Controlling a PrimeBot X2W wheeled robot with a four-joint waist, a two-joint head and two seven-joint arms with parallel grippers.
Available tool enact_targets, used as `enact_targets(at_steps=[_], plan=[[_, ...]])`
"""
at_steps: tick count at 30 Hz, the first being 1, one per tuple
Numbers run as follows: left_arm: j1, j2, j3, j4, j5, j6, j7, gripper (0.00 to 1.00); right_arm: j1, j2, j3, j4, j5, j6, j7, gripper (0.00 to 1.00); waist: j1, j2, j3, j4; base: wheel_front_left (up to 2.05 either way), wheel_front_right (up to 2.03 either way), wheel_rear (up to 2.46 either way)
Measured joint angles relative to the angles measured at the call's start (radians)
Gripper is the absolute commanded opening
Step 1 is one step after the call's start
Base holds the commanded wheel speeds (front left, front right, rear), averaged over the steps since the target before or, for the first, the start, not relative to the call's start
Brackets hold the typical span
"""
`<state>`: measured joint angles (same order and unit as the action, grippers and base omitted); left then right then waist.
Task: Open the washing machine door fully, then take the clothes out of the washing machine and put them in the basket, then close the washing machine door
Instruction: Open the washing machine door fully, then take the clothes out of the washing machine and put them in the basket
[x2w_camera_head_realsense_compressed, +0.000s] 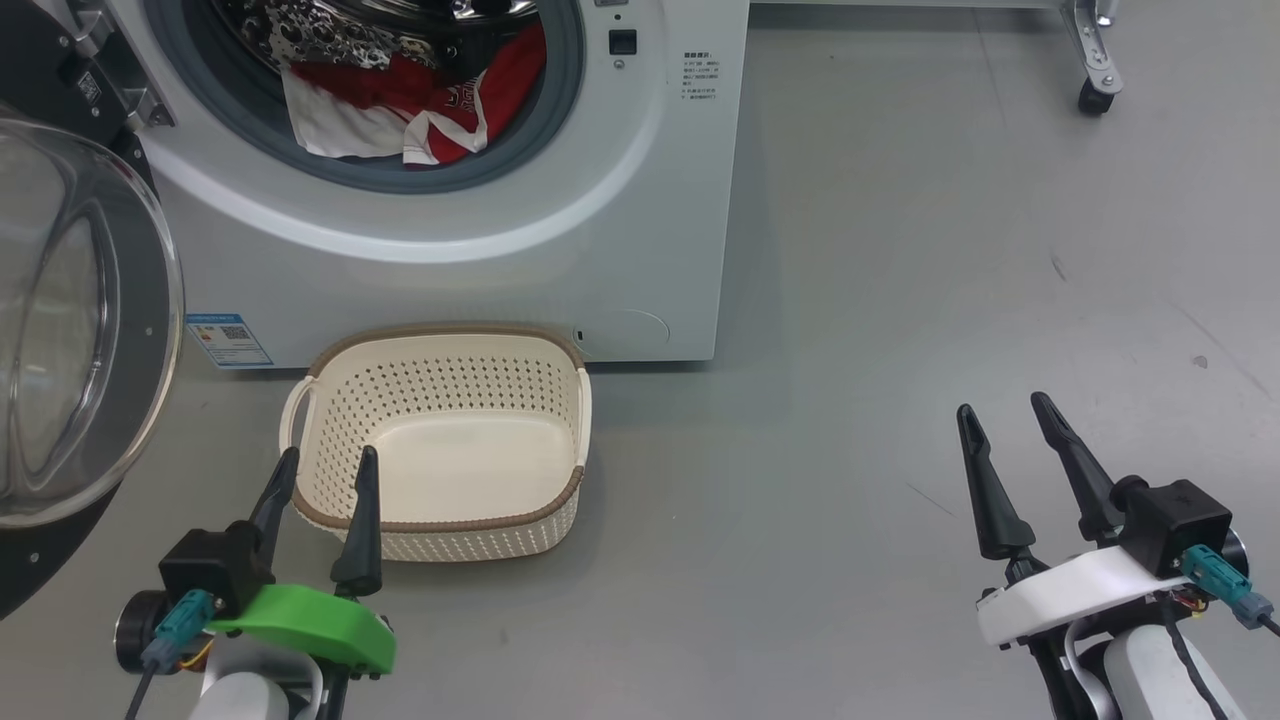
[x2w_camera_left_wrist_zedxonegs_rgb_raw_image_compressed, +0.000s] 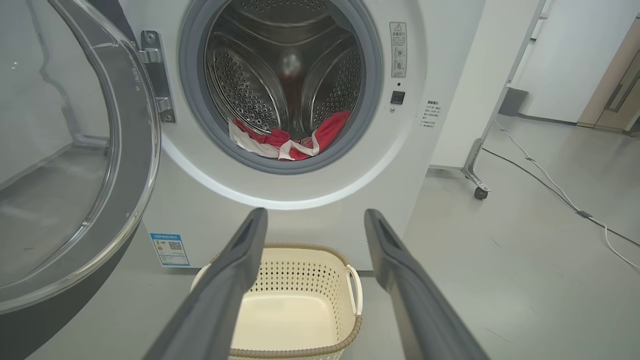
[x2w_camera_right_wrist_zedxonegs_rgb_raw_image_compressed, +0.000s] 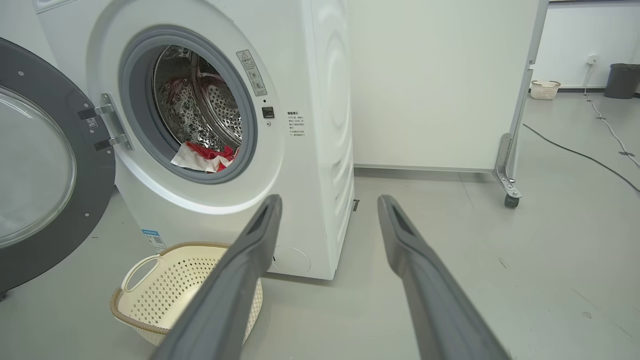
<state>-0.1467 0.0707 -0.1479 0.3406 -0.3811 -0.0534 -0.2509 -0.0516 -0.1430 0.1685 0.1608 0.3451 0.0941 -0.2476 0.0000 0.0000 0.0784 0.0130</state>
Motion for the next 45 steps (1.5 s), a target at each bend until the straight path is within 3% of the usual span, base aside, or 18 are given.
enact_targets(at_steps=[45], plan=[[0.016,-0.019,0.012,-0.058,0.010,0.013,-0.001,1.00,0.004,0.015,-0.016,-0.008,-0.014,0.002,0.000,1.00,0.0000,0.0000,0.013,0.014,0.00,0.00,0.00]])
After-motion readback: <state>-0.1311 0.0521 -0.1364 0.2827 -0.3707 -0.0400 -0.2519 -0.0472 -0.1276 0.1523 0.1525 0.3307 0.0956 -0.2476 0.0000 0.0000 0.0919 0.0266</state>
